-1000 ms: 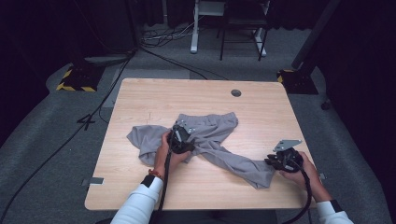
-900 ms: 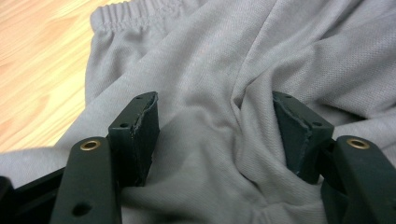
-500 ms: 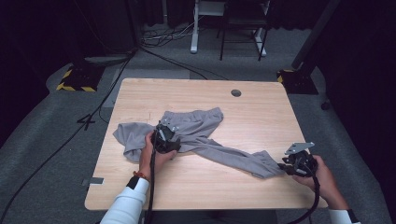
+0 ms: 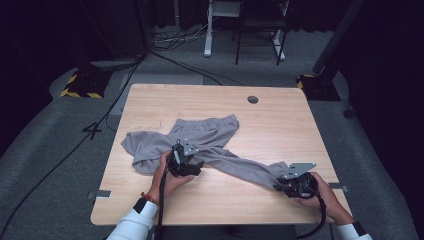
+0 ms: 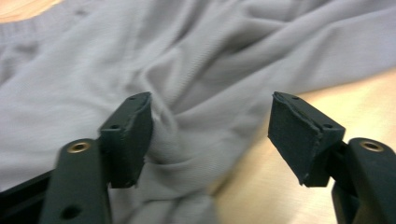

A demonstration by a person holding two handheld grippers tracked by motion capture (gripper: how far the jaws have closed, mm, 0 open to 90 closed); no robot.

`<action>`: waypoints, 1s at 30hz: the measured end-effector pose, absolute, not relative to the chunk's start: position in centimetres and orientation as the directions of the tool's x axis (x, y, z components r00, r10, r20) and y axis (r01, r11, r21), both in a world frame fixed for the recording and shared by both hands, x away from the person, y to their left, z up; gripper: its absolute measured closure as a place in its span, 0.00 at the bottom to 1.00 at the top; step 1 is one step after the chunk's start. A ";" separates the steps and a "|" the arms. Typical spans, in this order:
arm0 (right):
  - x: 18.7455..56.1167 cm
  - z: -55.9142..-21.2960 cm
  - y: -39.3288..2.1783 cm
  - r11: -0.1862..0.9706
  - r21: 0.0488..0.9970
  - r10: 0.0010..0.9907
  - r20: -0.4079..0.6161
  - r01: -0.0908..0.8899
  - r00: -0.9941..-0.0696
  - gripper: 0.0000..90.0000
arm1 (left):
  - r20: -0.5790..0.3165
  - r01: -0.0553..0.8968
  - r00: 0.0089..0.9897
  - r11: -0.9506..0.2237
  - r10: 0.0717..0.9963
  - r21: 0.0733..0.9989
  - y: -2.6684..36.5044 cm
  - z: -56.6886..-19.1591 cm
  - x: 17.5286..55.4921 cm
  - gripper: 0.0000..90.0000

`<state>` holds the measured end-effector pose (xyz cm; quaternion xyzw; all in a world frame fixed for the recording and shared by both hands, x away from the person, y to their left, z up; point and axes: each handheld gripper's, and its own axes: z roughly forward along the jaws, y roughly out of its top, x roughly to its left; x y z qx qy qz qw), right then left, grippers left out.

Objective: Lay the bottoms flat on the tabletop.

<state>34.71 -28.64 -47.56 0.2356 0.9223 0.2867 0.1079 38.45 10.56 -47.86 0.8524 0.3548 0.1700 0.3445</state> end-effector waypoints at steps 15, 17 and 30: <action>28.4 -46.3 -22.2 0.777 0.615 0.213 -0.055 0.135 -0.976 0.81 | 0.032 0.372 0.784 -0.510 0.620 0.776 4.7 -46.5 37.1 0.35; 28.0 -46.6 -20.9 0.796 0.597 0.174 -0.068 0.100 -0.982 0.69 | 0.026 0.374 0.787 -0.511 0.616 0.774 4.1 -46.7 37.4 0.34; 35.5 -44.4 -30.3 0.606 0.717 0.603 -0.131 0.345 -0.787 0.56 | -0.006 0.418 0.823 -0.599 0.568 0.683 3.5 -49.7 37.7 0.42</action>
